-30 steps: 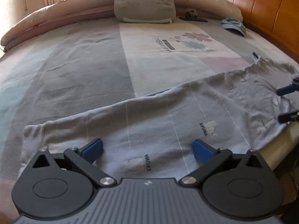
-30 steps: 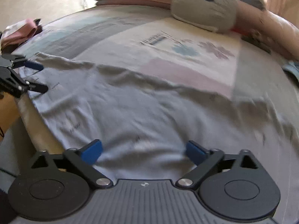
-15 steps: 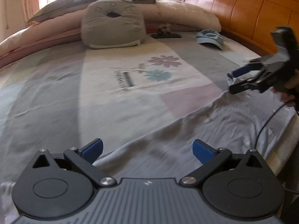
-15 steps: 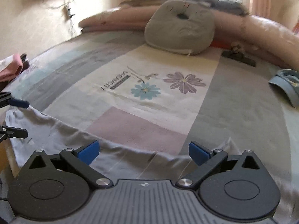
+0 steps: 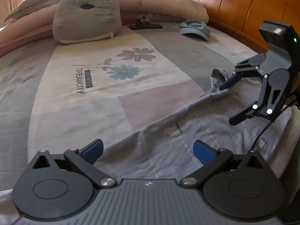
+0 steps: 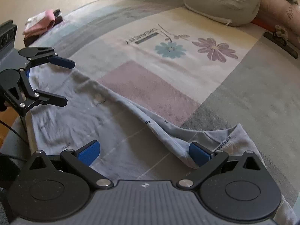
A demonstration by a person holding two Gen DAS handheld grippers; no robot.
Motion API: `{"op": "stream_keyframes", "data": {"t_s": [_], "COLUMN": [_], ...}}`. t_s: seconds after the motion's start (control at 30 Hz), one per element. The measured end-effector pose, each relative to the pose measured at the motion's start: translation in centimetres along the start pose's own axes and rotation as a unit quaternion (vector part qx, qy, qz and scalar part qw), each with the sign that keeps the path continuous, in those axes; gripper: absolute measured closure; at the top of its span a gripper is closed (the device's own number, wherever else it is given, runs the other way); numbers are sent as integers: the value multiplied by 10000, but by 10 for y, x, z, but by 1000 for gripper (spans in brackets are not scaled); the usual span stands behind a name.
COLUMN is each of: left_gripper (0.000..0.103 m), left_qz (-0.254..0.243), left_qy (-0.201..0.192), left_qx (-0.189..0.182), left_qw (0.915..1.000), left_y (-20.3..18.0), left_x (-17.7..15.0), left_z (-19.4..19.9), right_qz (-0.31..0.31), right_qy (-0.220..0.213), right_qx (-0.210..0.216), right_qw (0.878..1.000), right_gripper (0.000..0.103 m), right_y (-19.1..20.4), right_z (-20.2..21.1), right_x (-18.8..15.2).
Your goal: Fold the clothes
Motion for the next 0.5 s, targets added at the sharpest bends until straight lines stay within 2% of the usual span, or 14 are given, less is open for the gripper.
{"op": "stream_keyframes", "data": {"t_s": [0.17,0.27,0.43,0.5], "left_gripper": [1,1,1,1], "left_qz": [-22,-124,-50,-14], "left_qy": [-52,-90,-113,-76], "left_qx": [-89,20,109,144], "left_qw": [9999,9999,9999,9999], "left_y": [-4,-3,5,5], "left_x": [3,5,3,0], "left_z": [4,10,21,21], "right_qz": [127,33,-222,-354], "right_qy": [-3,-203,-881,-924], "right_qx": [-93,-305,-748,-921], "right_qw": [9999,9993,9931,9908], "right_gripper": [0,0,0,0], "right_y": [-10,-21,-21,-18], "right_z": [-20,-22,27,42], "right_x": [10,24,32,23]}}
Point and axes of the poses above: each gripper's, at about its wrist camera, not at the fingertips, and z roughly against the way its jaws point, y to its left, x to its top, the point moved 2 cm from there along -z, roughly the way its jaws point, and after that the axes turned 11 degrees about -y, right-handed, at the moved point
